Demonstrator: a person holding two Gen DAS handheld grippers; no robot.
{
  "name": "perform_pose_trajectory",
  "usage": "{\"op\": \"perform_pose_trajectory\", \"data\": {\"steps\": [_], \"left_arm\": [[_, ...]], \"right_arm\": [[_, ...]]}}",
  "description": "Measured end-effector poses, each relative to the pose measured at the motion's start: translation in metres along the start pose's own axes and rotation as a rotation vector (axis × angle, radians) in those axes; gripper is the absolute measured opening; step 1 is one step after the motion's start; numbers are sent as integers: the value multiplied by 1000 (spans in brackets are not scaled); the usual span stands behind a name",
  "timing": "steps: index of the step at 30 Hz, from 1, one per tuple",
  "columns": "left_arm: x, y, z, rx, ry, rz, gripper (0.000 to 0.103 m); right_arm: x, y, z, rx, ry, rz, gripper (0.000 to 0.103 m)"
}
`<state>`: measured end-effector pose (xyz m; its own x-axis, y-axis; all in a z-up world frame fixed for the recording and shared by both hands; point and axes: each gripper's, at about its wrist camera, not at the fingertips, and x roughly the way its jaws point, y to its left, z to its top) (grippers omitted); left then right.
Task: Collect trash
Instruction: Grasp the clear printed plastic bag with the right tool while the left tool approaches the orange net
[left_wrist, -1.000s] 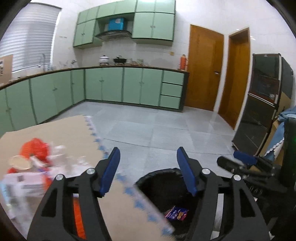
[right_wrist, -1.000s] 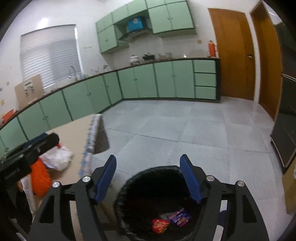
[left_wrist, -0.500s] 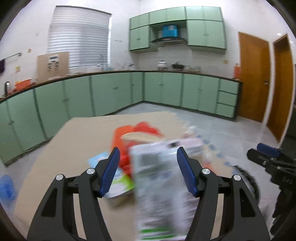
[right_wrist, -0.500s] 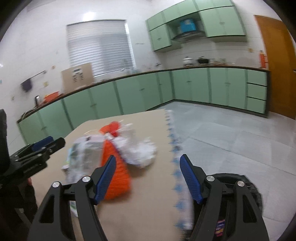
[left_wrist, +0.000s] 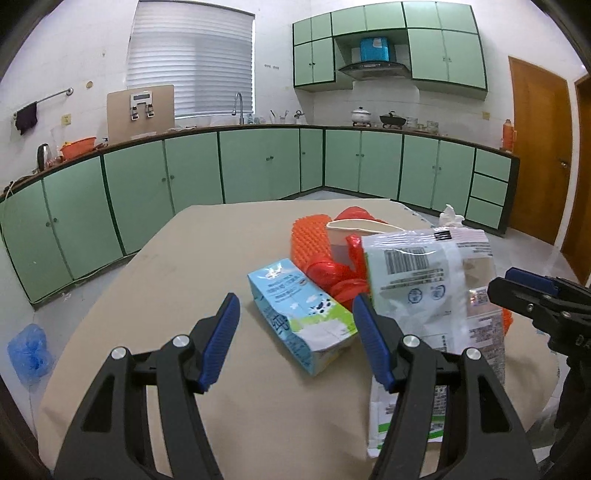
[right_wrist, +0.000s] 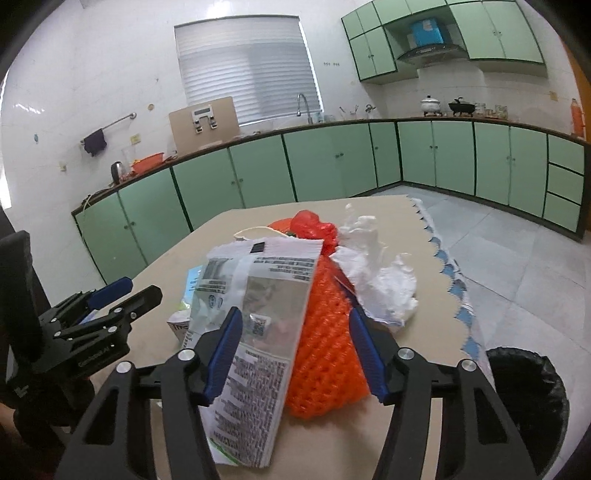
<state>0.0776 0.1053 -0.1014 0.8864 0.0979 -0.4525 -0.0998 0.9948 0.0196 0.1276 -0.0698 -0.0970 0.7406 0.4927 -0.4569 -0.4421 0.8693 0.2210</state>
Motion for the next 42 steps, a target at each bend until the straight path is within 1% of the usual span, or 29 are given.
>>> {"op": "perform_pose_trajectory", "data": {"steps": [7, 10, 11, 12, 19, 23, 25, 27, 28, 30, 31, 33, 36, 40, 42], "left_arm": [[9, 4, -5, -4, 29, 10, 62], [14, 3, -9, -3, 45, 10, 62], [17, 3, -10, -5, 54, 7, 62], [18, 4, -11, -6, 59, 5, 62], [24, -2, -19, 1, 77, -5, 62], [26, -5, -23, 0, 88, -9, 62], [28, -6, -25, 0, 91, -4, 62], [29, -4, -26, -7, 99, -4, 61], [30, -3, -26, -10, 101, -3, 61], [30, -1, -27, -14, 103, 1, 61], [30, -1, -27, -15, 103, 1, 61], [28, -1, -26, -10, 98, 1, 61], [24, -1, -23, -7, 83, -1, 61], [15, 0, -15, -12, 54, -4, 61], [11, 0, -10, -18, 38, -7, 62]], "right_arm": [[13, 3, 3, -1, 31, 46, 46], [13, 3, 0, -2, 43, 64, 36], [12, 4, 1, -6, 46, 68, 31], [11, 4, 0, -11, 50, 74, 29], [3, 8, -1, -23, 53, 100, 27], [3, 11, 0, -33, 65, 132, 27], [5, 13, -1, -37, 73, 143, 31], [7, 13, -2, -28, 85, 152, 31], [8, 11, -2, -16, 94, 162, 30], [8, 9, -2, -9, 97, 169, 20], [7, 8, -2, -10, 97, 172, 19], [5, 7, 0, -13, 97, 179, 11], [-3, 8, 3, -29, 87, 189, 6], [-15, 7, 11, -15, 54, 209, 4], [-22, 7, 16, -19, 34, 202, 3]]}}
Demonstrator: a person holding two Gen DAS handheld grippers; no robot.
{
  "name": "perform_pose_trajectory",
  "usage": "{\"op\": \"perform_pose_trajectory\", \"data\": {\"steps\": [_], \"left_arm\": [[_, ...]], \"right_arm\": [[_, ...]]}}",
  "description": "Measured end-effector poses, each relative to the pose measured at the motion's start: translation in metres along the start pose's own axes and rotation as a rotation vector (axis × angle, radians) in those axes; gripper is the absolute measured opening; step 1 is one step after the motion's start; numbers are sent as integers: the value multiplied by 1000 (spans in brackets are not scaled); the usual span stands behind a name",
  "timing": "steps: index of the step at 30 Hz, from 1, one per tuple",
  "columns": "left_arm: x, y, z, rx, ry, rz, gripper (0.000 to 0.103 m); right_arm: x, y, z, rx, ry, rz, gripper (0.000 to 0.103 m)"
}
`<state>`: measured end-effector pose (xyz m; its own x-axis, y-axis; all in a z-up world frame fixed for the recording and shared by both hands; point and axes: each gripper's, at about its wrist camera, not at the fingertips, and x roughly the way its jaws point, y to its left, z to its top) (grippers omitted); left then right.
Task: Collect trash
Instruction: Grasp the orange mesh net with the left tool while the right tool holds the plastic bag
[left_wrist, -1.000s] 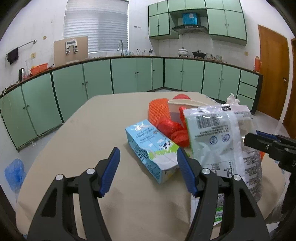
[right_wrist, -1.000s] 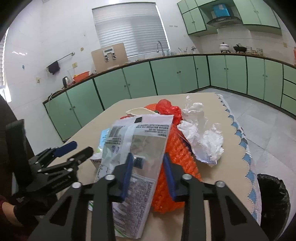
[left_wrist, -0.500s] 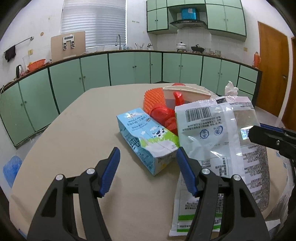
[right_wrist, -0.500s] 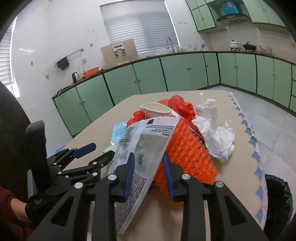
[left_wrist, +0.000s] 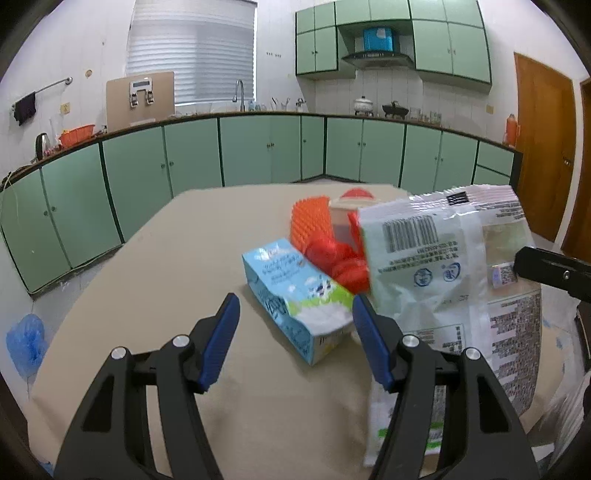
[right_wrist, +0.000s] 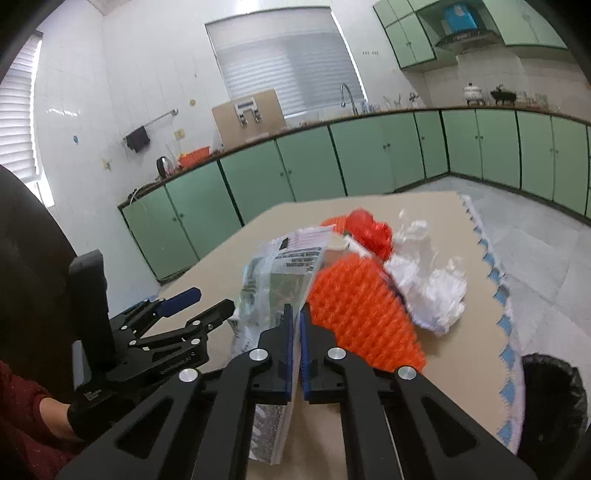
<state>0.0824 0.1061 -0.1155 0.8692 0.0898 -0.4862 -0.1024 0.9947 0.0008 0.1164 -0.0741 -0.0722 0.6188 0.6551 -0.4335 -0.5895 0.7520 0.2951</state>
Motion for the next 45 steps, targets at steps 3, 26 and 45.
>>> {"op": "perform_pose_trajectory", "data": {"steps": [3, 26, 45], "left_arm": [[-5, -4, 9, -6, -19, -14, 62], [-7, -99, 21, 94, -41, -260, 66], [23, -130, 35, 104, -23, -331, 48]], "right_arm": [[-17, -3, 7, 2, -38, -22, 3], [-123, -58, 7, 109, -182, -200, 3], [-99, -82, -14, 139, -107, -237, 3]]}}
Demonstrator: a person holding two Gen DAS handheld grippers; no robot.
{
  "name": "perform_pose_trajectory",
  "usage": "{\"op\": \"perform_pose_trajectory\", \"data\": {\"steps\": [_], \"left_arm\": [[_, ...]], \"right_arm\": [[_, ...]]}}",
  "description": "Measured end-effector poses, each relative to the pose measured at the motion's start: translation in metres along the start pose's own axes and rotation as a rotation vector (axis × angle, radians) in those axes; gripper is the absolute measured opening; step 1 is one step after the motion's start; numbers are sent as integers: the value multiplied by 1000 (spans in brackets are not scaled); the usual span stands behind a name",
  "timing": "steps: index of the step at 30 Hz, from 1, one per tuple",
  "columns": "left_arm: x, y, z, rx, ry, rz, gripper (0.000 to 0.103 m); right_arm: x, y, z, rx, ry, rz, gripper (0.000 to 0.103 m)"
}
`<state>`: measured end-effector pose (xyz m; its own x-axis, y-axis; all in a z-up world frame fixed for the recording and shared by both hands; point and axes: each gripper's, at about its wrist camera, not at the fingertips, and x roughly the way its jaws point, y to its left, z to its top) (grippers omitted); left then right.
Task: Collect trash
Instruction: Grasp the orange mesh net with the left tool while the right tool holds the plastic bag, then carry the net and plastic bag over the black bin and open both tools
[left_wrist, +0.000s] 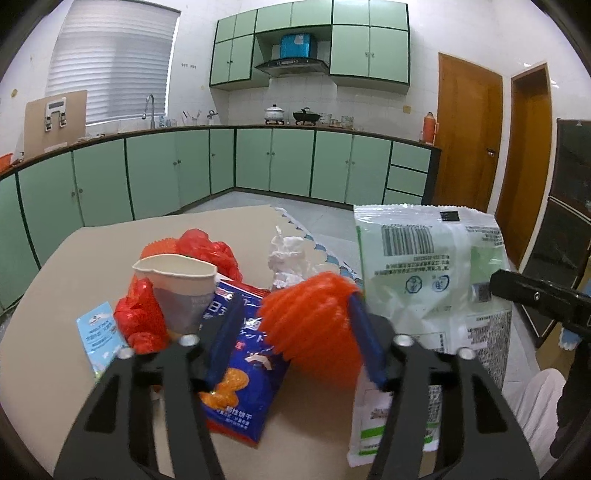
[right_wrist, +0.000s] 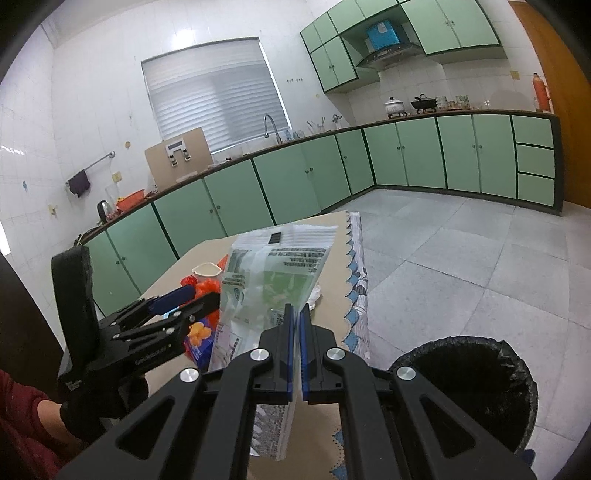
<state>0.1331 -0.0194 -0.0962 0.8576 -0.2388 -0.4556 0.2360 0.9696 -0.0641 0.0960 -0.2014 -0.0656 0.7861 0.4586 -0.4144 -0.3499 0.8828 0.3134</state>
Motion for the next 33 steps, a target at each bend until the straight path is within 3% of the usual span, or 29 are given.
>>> {"op": "perform_pose_trajectory", "data": {"steps": [4, 7, 21, 33], "left_arm": [[1, -1, -2, 8, 7, -14, 25], [-1, -2, -5, 12, 6, -9, 16], [-52, -5, 17, 8, -110, 7, 12], [-69, -20, 31, 41, -194, 2, 12]], "right_arm": [[3, 3, 1, -5, 4, 4, 3], [1, 3, 2, -10, 0, -2, 3], [-42, 21, 28, -72, -69, -47, 3], [-88, 7, 32, -66, -115, -172, 3]]}}
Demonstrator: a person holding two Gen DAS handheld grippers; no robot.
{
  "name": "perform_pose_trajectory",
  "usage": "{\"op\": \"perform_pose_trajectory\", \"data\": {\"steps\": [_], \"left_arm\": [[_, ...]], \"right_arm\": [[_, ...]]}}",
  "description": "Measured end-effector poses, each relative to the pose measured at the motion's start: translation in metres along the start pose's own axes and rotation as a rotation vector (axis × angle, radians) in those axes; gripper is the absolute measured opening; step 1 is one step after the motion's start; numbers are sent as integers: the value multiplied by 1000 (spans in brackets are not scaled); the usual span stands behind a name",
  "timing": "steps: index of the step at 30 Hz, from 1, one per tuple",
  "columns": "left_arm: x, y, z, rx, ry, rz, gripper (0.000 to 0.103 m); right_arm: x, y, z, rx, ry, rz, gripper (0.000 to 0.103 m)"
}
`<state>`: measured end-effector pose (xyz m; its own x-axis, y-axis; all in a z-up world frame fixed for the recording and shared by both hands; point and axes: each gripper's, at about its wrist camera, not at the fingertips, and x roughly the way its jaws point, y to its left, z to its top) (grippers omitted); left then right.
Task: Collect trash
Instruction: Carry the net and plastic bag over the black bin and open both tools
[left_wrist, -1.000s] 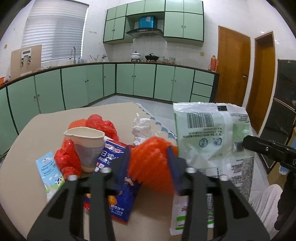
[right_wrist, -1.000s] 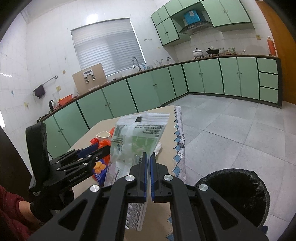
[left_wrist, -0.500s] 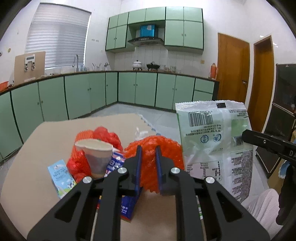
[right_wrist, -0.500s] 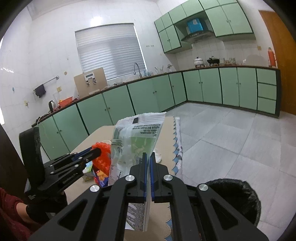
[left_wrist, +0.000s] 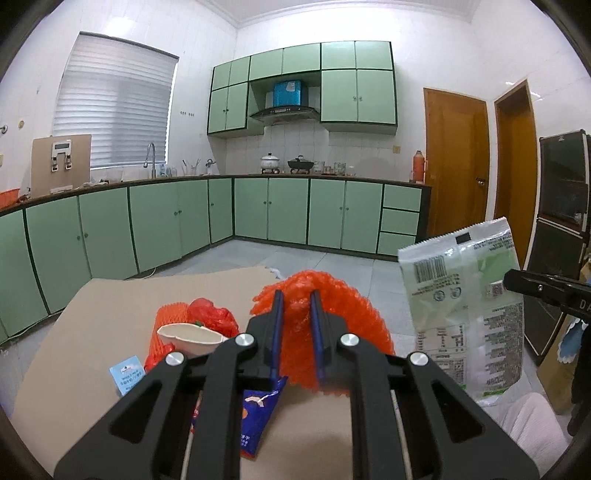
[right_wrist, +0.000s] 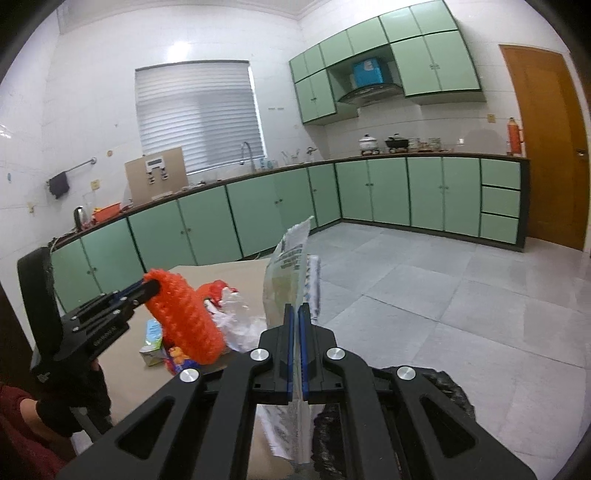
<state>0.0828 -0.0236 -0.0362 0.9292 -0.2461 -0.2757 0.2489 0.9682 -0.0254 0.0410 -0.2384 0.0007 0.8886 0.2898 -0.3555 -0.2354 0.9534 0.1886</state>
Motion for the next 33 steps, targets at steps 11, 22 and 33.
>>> {"op": "perform_pose_trajectory", "data": {"steps": [11, 22, 33], "left_arm": [[16, -47, -3, 35, 21, -143, 12], [75, -110, -19, 79, 75, -267, 12], [147, -162, -58, 157, 221, -300, 13]], "right_arm": [[-2, -28, -8, 38, 1, -78, 3], [12, -81, -30, 126, 40, -179, 3], [49, -144, -70, 239, 137, -290, 3]]}}
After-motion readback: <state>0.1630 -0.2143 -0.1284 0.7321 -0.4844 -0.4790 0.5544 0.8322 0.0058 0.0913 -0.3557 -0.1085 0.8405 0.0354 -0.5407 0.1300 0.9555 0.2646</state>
